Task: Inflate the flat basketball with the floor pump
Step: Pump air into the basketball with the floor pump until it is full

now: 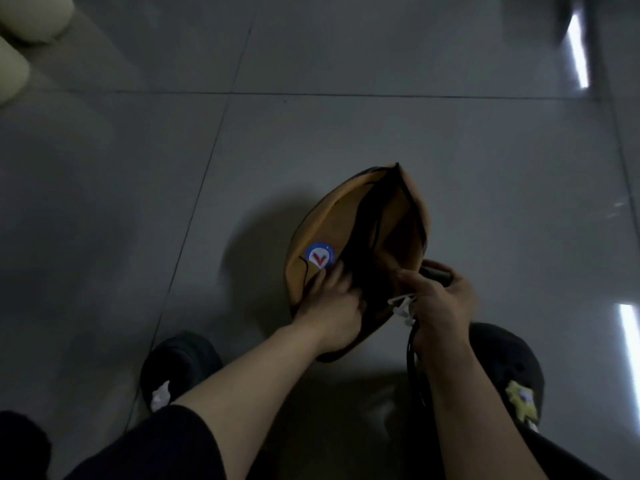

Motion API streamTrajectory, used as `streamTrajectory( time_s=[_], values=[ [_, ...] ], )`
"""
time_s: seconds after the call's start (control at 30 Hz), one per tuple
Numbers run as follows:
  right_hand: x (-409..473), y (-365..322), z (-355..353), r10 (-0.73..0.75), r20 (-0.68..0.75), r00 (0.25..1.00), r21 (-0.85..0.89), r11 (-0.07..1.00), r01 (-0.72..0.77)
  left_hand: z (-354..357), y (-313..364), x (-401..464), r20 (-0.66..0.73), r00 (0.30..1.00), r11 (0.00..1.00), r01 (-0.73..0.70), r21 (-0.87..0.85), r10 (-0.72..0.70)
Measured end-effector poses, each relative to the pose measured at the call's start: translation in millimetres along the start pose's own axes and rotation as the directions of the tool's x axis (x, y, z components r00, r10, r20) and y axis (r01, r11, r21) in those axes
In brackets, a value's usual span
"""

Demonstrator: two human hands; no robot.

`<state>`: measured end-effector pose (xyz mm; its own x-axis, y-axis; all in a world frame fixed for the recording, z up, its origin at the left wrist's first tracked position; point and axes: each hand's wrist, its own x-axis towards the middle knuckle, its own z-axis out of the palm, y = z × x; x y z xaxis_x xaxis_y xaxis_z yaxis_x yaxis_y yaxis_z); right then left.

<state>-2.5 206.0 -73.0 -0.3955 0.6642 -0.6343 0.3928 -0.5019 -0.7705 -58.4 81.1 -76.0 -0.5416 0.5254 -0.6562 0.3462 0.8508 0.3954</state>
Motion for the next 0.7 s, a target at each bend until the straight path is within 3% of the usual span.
streamTrajectory(
  time_s=[0.07,0.1,0.2,0.23,0.27,0.3,0.33,0.37,0.4,0.43,0.5,0.6,0.67,0.7],
  values=[
    [2.4,0.8,0.1,0.045,-0.019,0.999,0.057,0.997,-0.044,0.0,4.9,-1.6,0.163,0.986,0.999,0.040,0.031,-0.045],
    [3.8,0.5,0.4,0.063,-0.038,0.997,0.096,0.994,-0.059,-0.9,7.6,-2.9,0.156,0.987,0.999,0.041,0.006,-0.041],
    [8.8,-3.7,1.2,0.065,-0.088,0.994,0.128,0.990,-0.054,-3.3,7.3,-4.4,-0.156,0.979,0.991,-0.133,-0.002,0.131],
    [9.7,-4.6,0.2,0.072,-0.101,0.992,0.123,0.991,-0.059,-3.6,6.5,-5.2,-0.356,0.909,0.975,-0.221,0.035,0.218],
    [10.6,-3.8,-2.5,0.082,-0.109,0.991,0.124,0.990,-0.069,-5.3,6.2,-3.9,-0.544,0.794,0.962,-0.248,0.118,0.271],
    [11.2,-2.6,-6.3,0.096,-0.119,0.988,0.132,0.988,-0.080,-9.3,5.7,-0.3,-0.703,0.652,0.959,-0.199,0.201,0.282],
    [11.3,-0.1,-10.5,0.113,-0.124,0.986,0.146,0.985,-0.095,-19.1,5.4,2.9,-0.798,0.554,0.969,-0.088,0.229,0.239],
    [10.7,2.1,-14.7,0.128,-0.121,0.984,0.158,0.981,-0.108,-32.5,4.4,7.4,-0.822,0.551,0.981,0.035,0.192,0.141],
    [9.8,5.4,-17.6,0.136,-0.101,0.986,0.169,0.979,-0.118,-46.7,0.9,12.2,-0.799,0.601,0.984,0.122,0.129,0.030],
    [8.4,7.8,-19.1,0.144,-0.078,0.987,0.184,0.975,-0.127,-57.0,-5.8,18.8,-0.711,0.698,0.991,0.135,0.022,-0.079],
    [6.6,8.6,-19.6,0.169,-0.032,0.985,0.210,0.965,-0.158,-64.8,-22.8,29.1,-0.476,0.860,0.948,0.028,-0.318,-0.185],
    [6.1,6.7,-17.3,0.208,-0.022,0.978,0.249,0.948,-0.196,-60.2,-38.8,20.7,-0.406,0.868,0.757,-0.057,-0.651,-0.284],
    [6.3,9.6,-14.2,0.243,-0.021,0.970,0.266,0.936,-0.229,-56.9,-41.2,14.1,-0.375,0.871,0.678,-0.068,-0.732,-0.317],
    [6.0,12.9,-12.1,0.238,-0.030,0.971,0.274,0.936,-0.221,-56.5,-38.4,12.4,-0.393,0.865,0.691,-0.077,-0.719,-0.313]
  ],
)
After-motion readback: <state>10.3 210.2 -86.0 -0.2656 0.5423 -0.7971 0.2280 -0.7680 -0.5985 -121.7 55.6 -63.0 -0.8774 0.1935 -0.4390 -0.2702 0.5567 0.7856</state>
